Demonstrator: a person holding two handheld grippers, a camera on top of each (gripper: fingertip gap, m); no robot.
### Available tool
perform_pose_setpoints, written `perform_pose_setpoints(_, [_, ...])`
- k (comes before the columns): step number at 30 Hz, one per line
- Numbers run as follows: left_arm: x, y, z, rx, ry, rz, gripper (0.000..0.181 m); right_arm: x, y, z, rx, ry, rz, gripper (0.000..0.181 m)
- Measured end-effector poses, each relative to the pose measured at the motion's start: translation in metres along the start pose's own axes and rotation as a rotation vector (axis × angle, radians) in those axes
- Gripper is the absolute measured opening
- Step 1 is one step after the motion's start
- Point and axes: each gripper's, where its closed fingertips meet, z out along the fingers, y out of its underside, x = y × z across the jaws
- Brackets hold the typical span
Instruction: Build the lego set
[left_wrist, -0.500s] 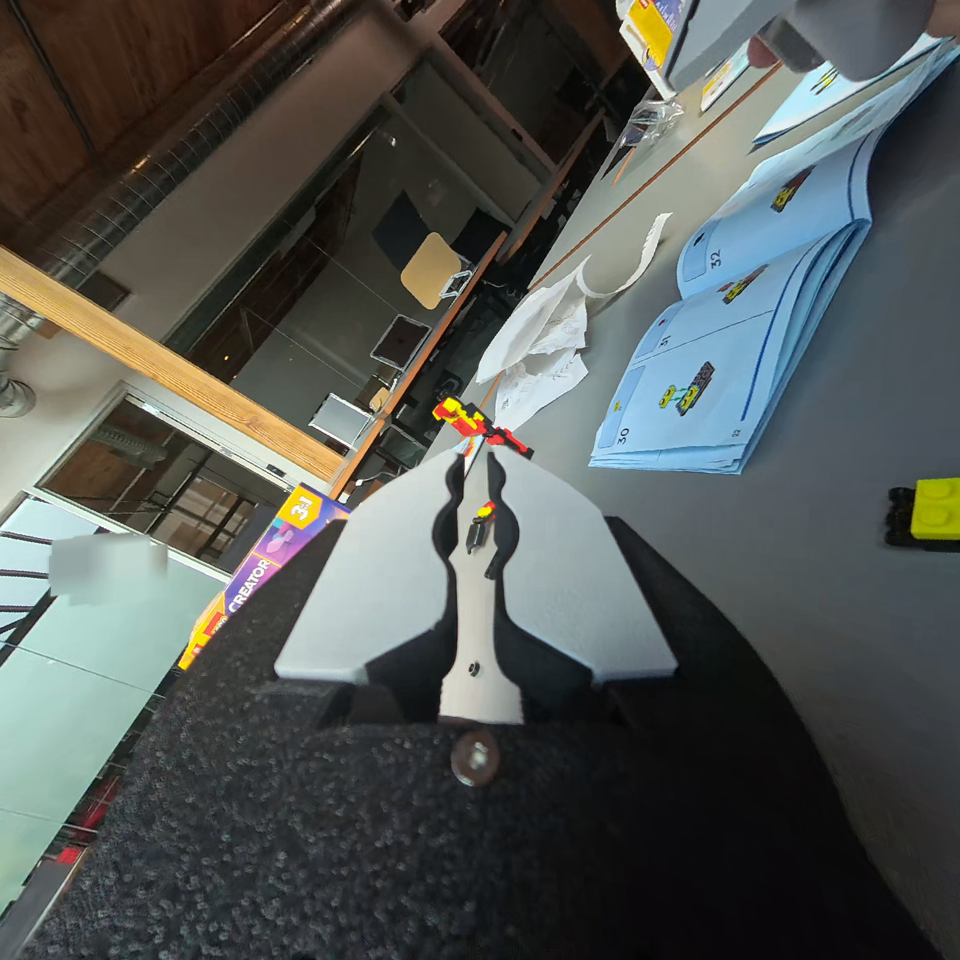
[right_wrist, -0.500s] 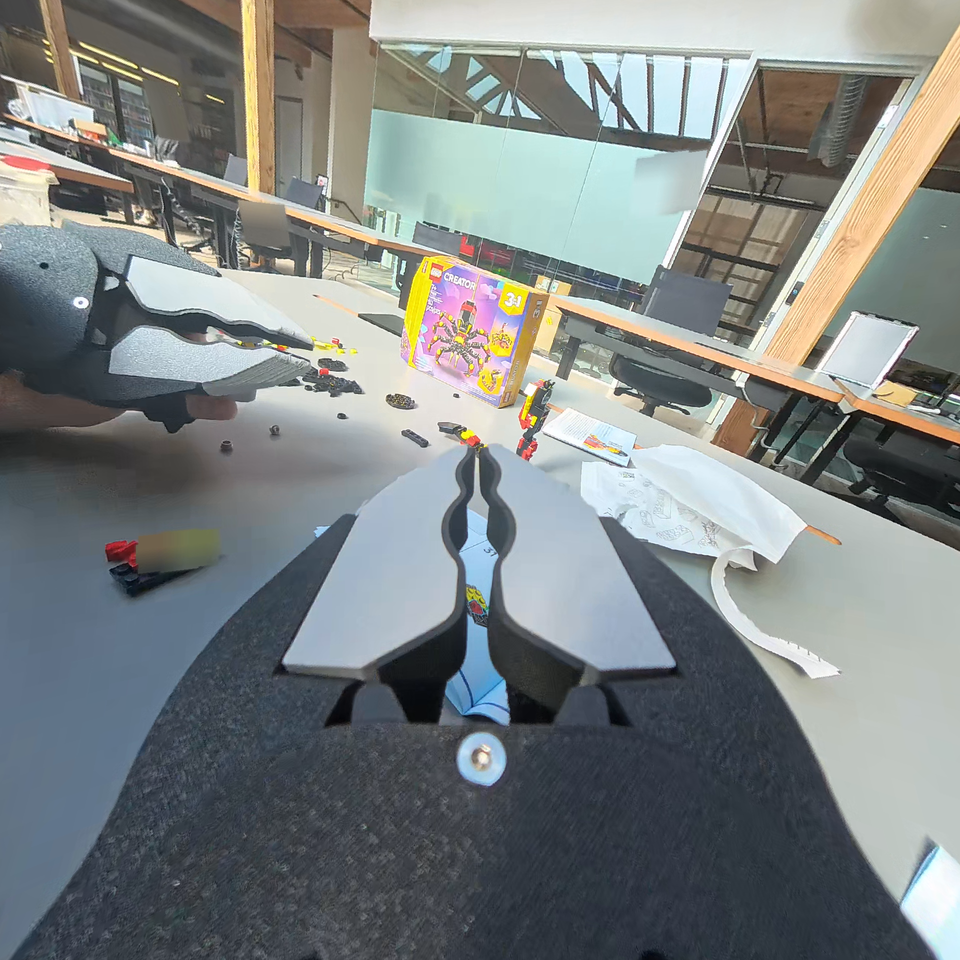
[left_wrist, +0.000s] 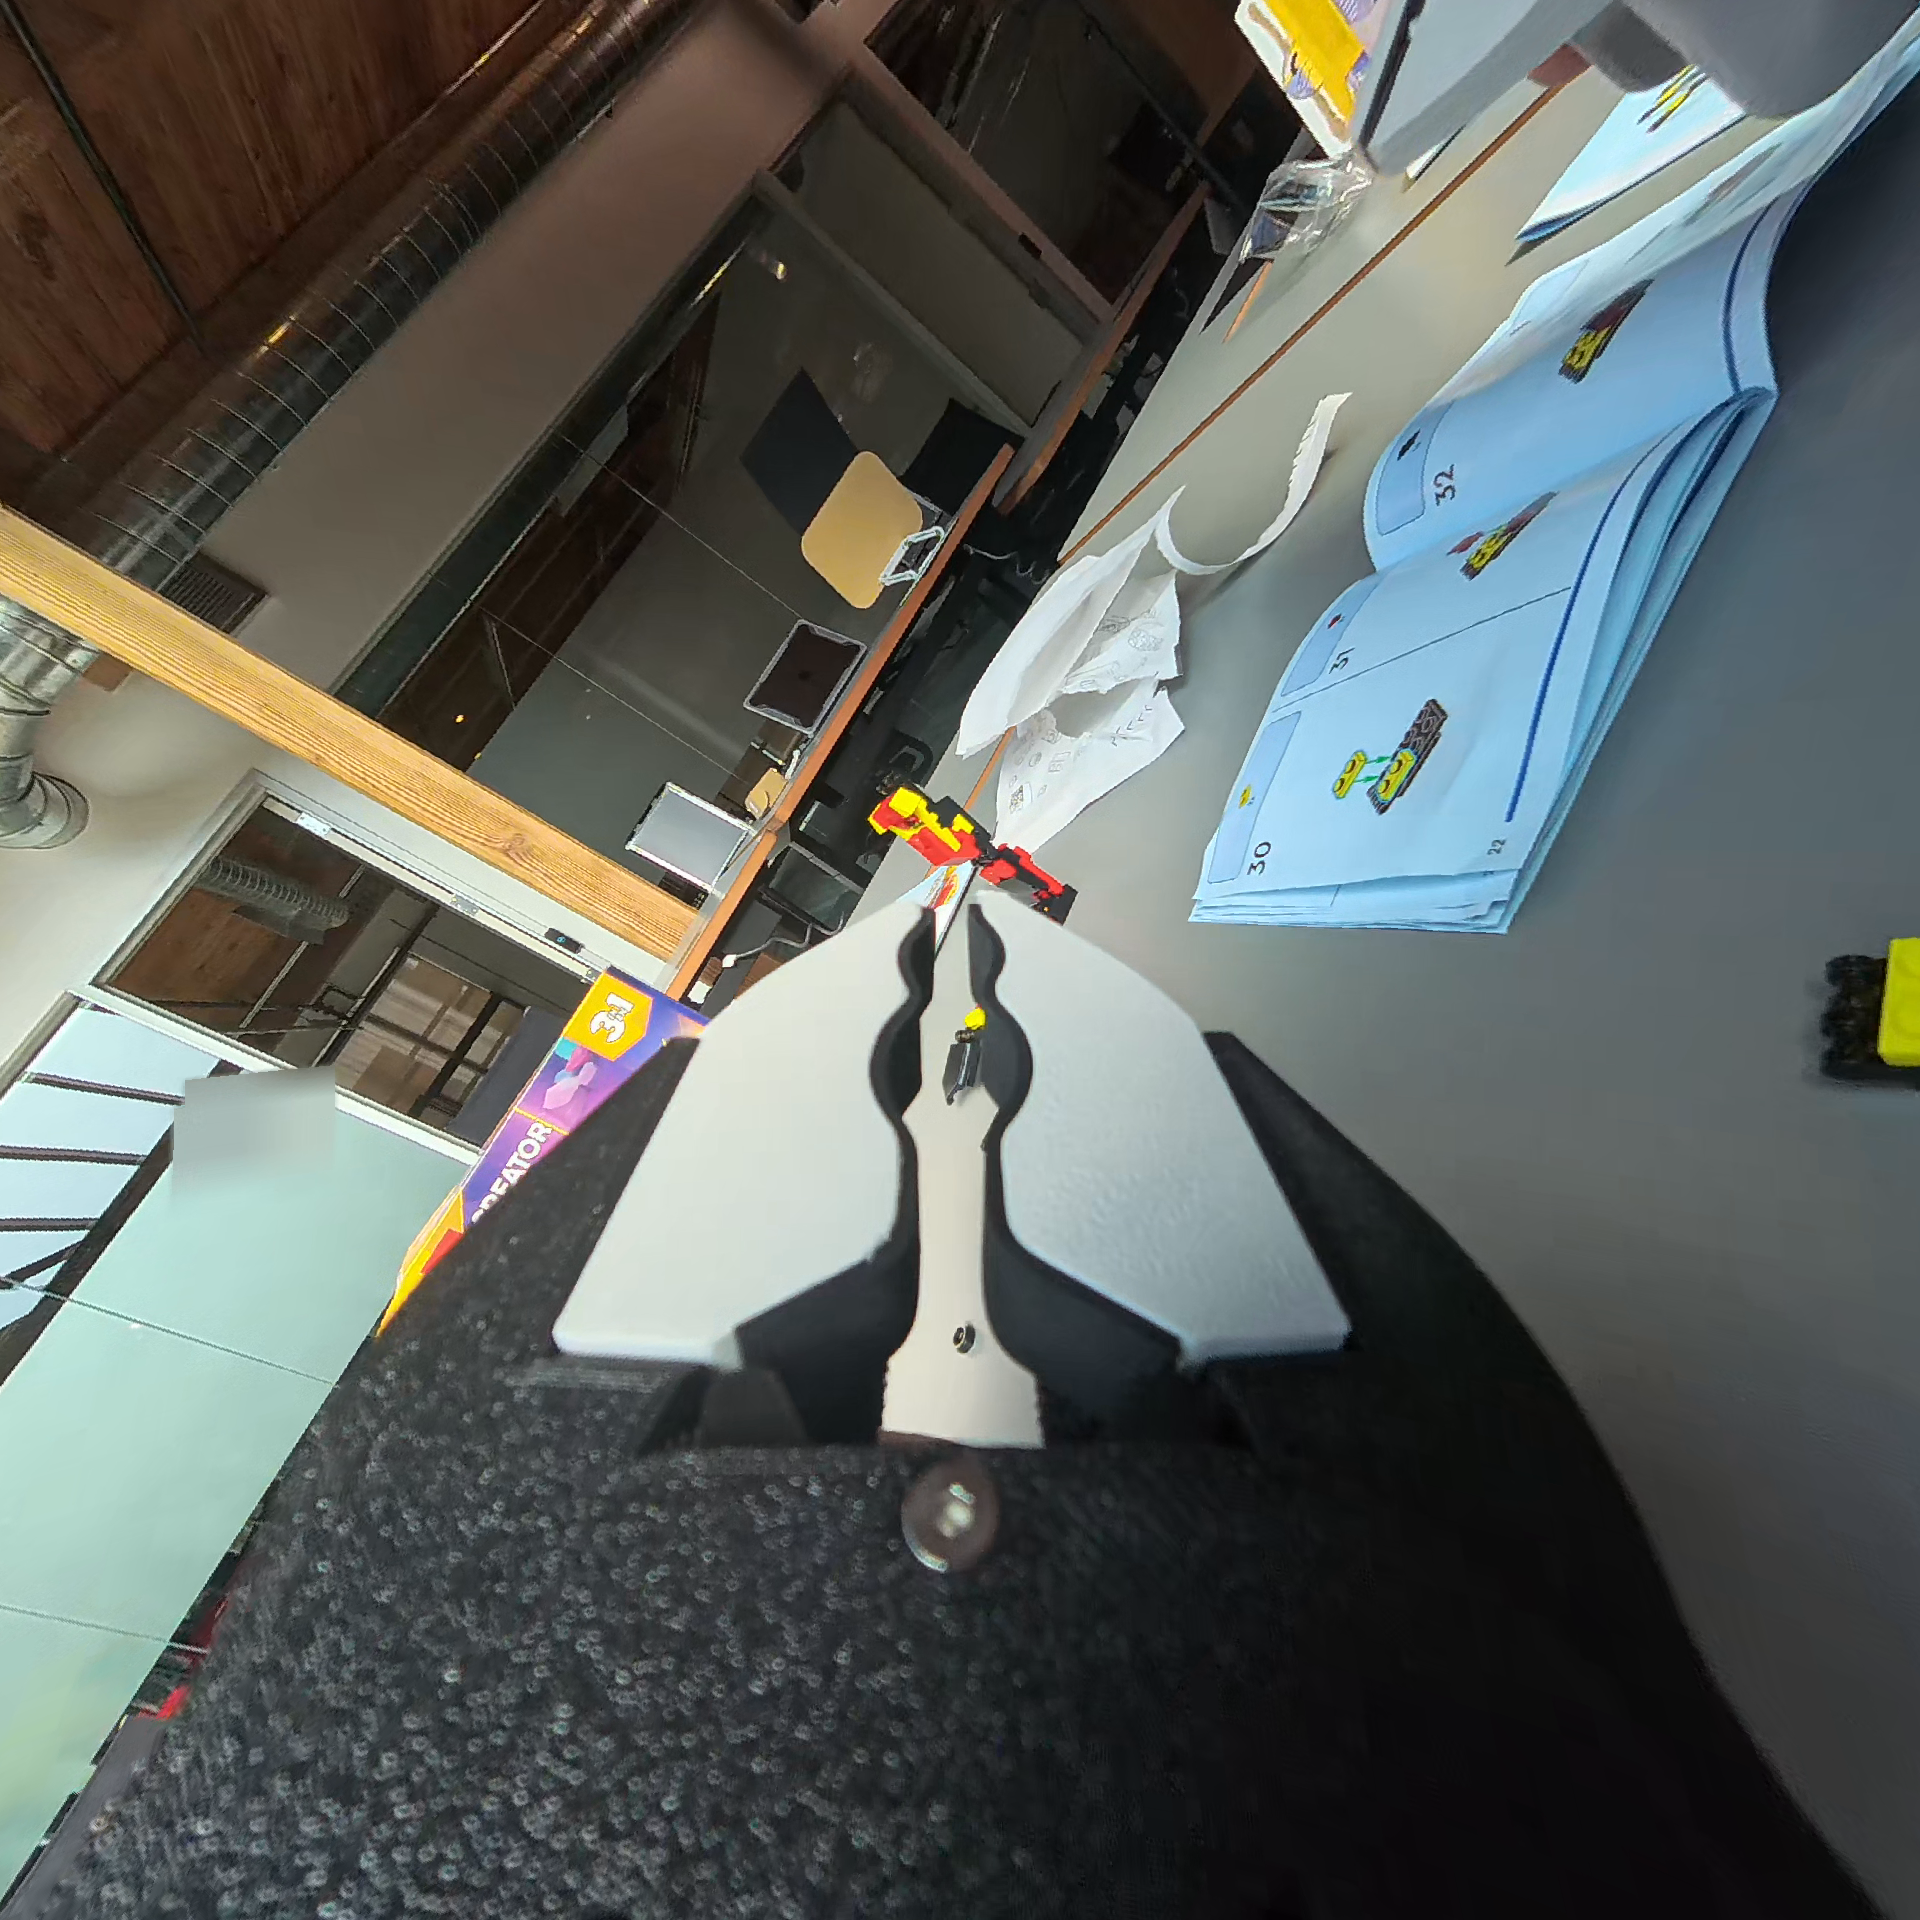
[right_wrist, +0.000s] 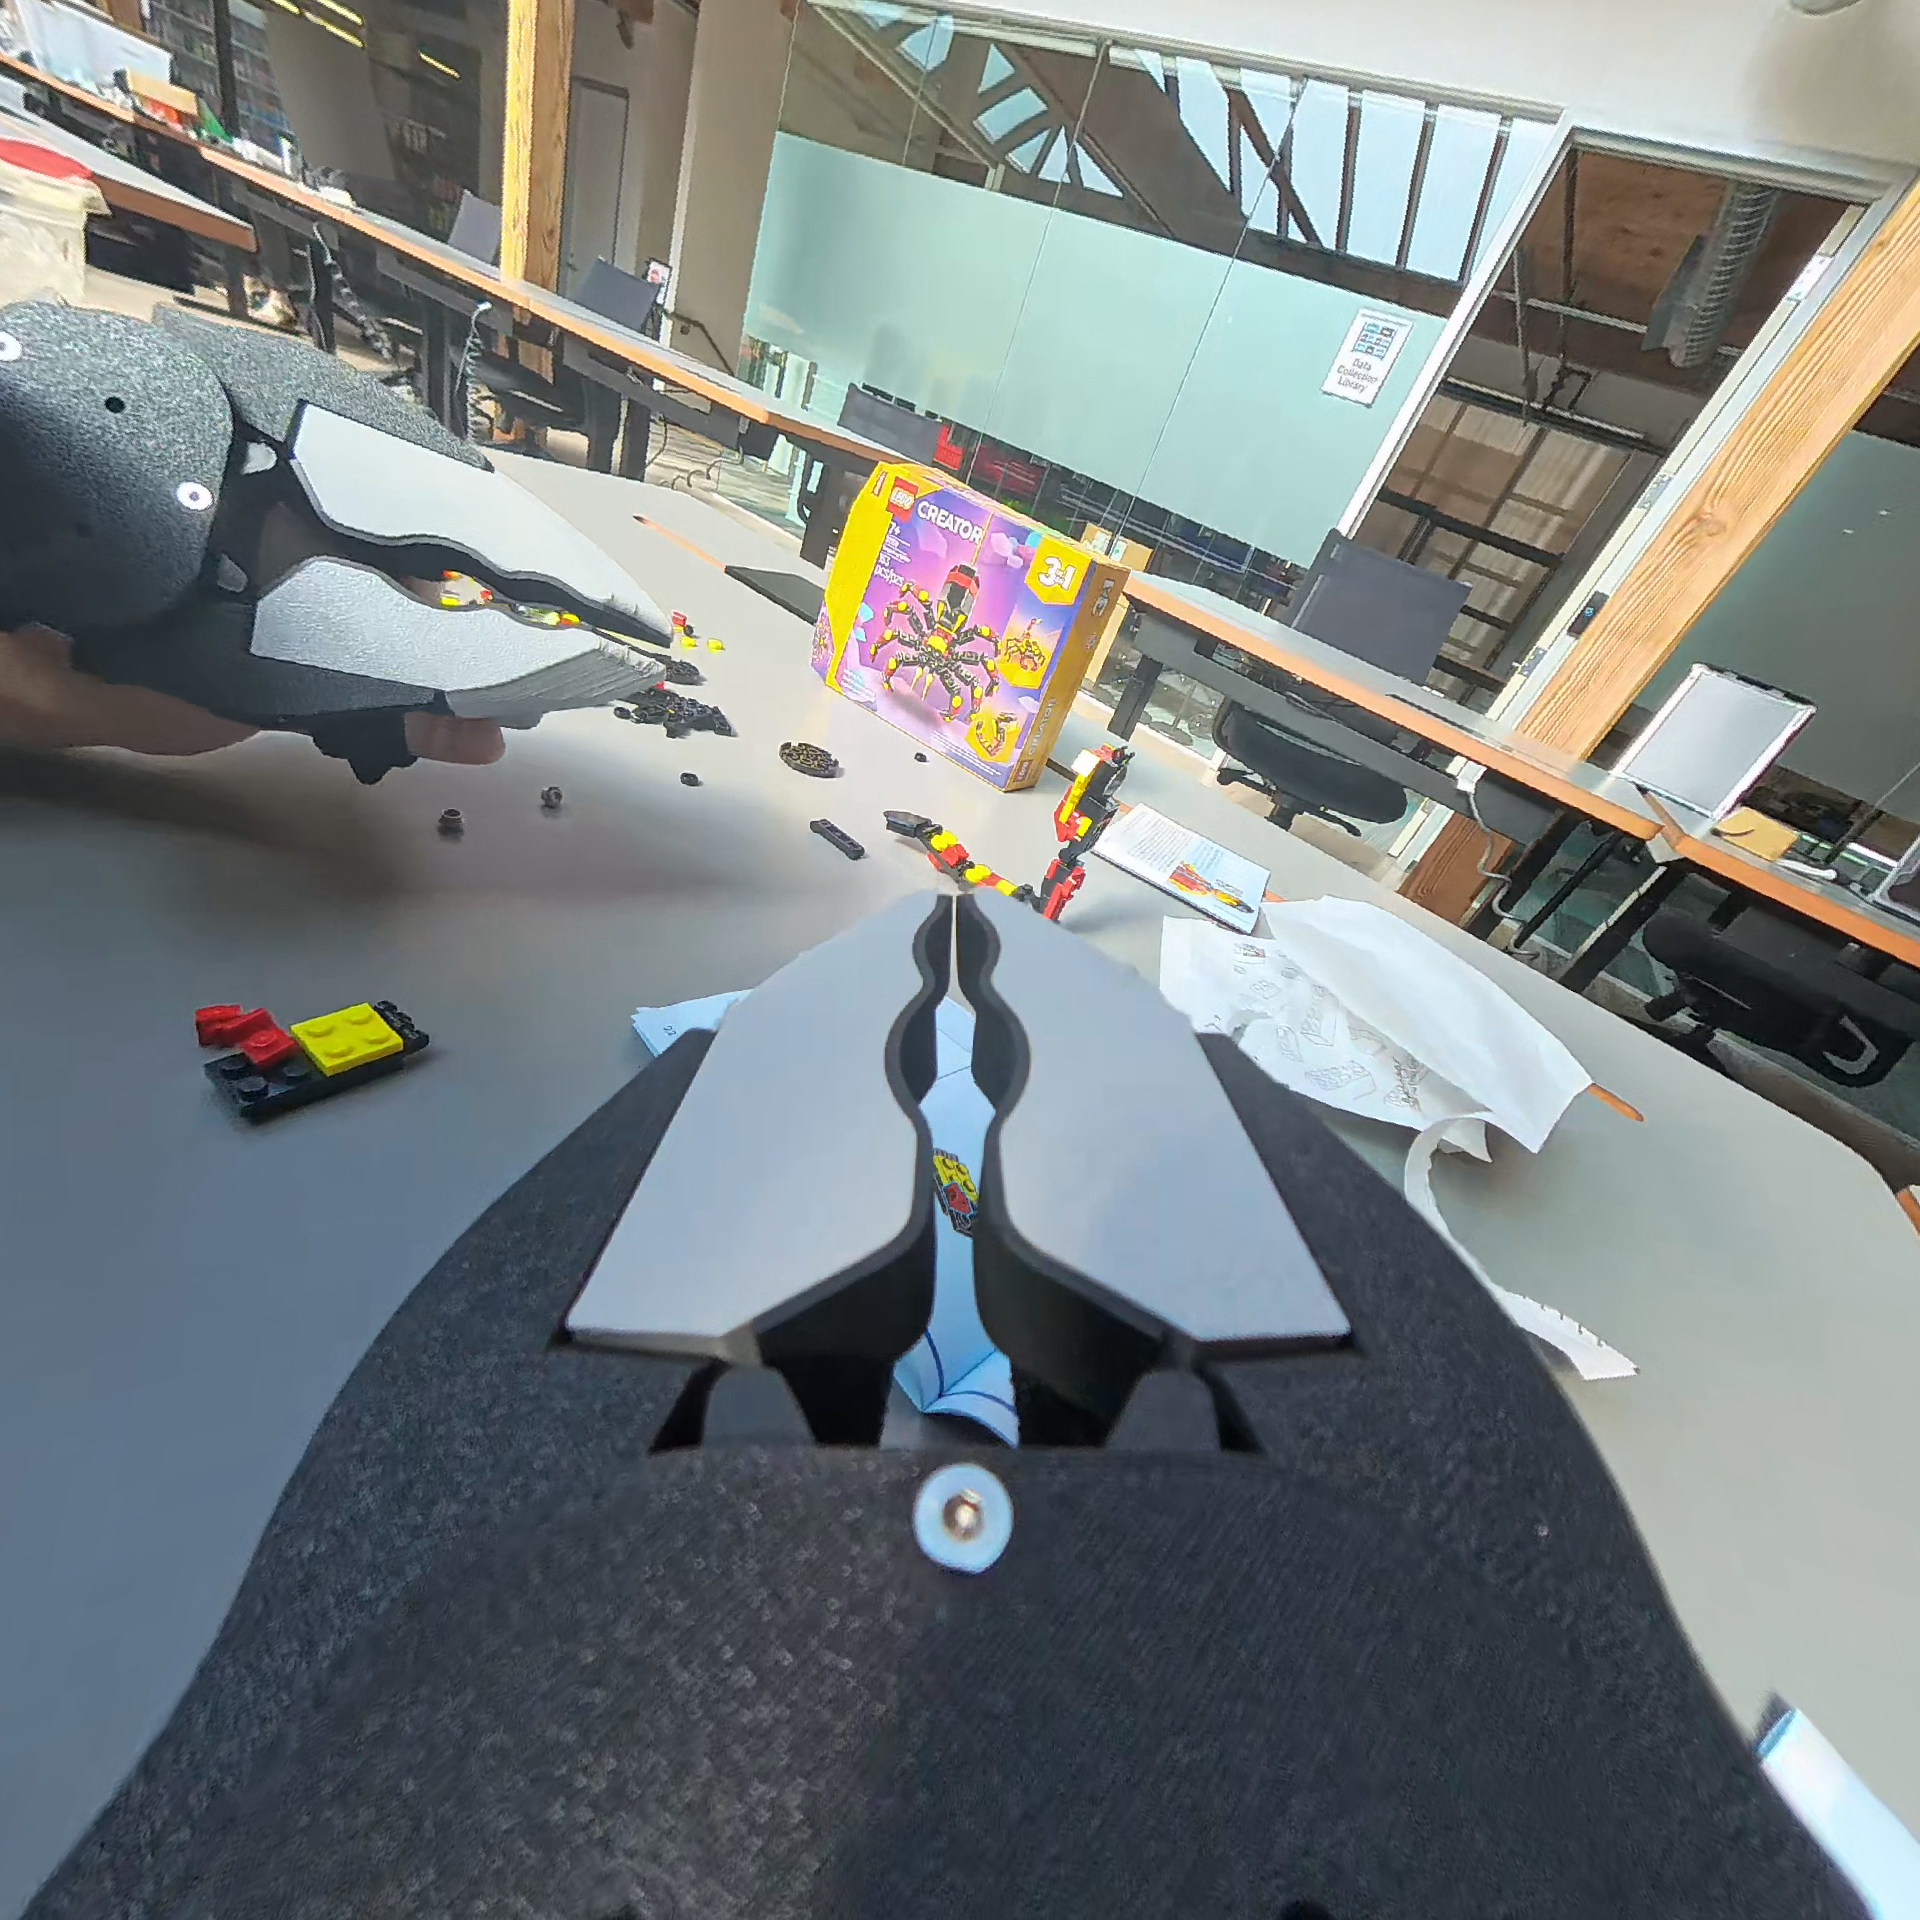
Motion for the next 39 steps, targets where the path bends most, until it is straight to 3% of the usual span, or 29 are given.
perform_pose_setpoints(21, [0.008, -0.006, -0.002, 0.026, 0.078, -0.038, 0.006, 0.009, 0.003, -0.003, -0.010, 0.063, -0.038, 0.000])
perform_pose_setpoints(35, [-0.004, -0.019, -0.008, 0.081, 0.158, -0.351, 0.000, -0.013, 0.003, 0.004, -0.031, -0.100, 0.013, 0.000])
perform_pose_setpoints(39, [-0.014, -0.019, -0.009, 0.107, 0.127, -0.427, 0.000, -0.008, 0.003, 0.007, -0.032, -0.064, -0.017, 0.000])
